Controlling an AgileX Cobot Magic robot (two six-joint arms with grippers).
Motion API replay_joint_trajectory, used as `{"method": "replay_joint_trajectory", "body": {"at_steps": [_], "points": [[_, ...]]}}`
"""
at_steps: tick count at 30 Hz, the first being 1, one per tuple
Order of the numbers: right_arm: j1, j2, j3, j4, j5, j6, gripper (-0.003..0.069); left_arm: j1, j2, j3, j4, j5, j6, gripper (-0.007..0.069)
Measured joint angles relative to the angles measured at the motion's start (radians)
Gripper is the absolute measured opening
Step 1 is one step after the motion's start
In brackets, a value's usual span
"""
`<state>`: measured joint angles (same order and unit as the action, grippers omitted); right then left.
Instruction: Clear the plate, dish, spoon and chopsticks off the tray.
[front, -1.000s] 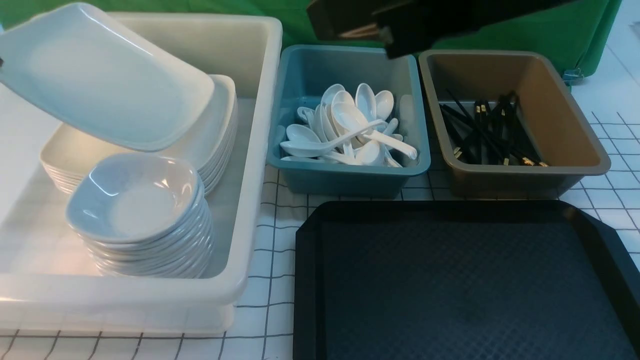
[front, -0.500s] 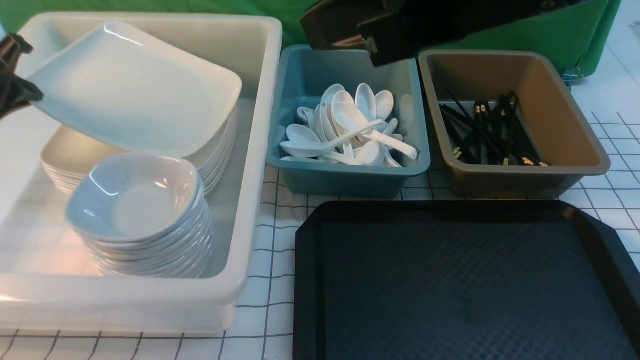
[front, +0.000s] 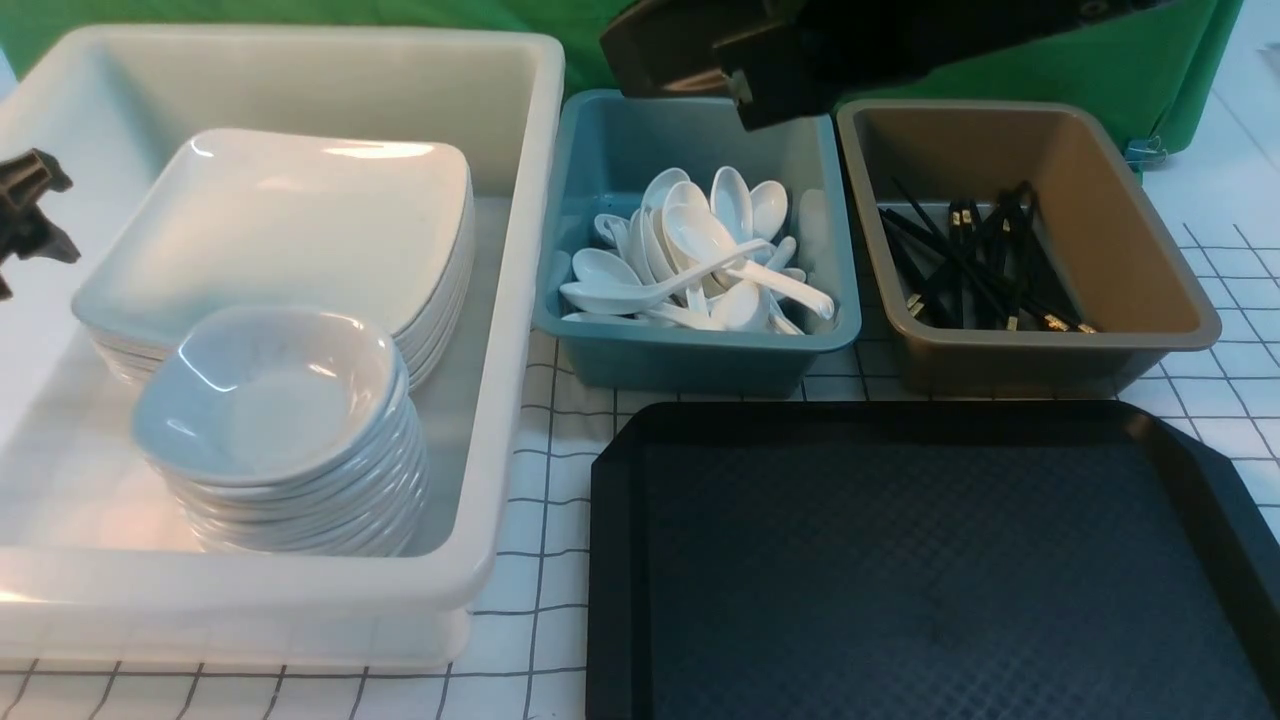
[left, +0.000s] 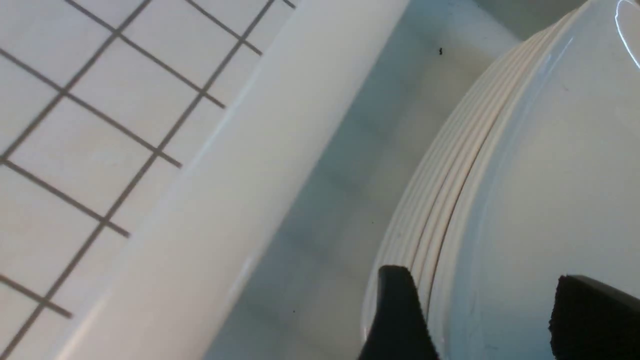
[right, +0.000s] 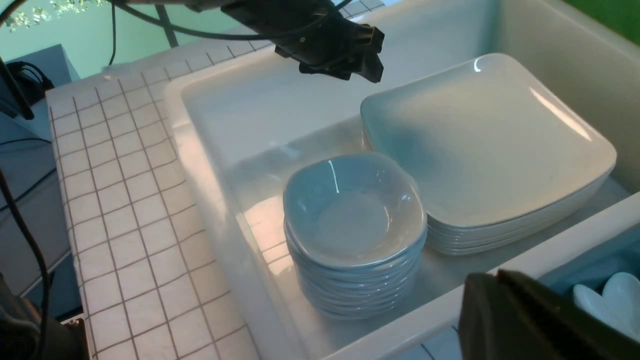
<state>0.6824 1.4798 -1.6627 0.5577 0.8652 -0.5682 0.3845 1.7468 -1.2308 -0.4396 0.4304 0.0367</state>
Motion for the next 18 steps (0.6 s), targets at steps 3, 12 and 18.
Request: {"method": "replay_joint_trajectory", "body": {"at_steps": [3,12,18], "points": [[0.0,0.0,0.0,0.0,0.0,0.006,0.0008,0.0,-0.029,0.0,0.001,0.009,0.01,0.0321],[0.0,0.0,-0.003,-0.155,-0.044,0.147,0.0008,-0.096,-0.243,0.0,-0.137,0.161,0.427,0.0003],[0.0,-0.05,-0.041,-0.529,-0.021,0.437,0.0008,-0.317,-0.447,-0.002,-0.163,0.282,0.529,-0.0006]]}}
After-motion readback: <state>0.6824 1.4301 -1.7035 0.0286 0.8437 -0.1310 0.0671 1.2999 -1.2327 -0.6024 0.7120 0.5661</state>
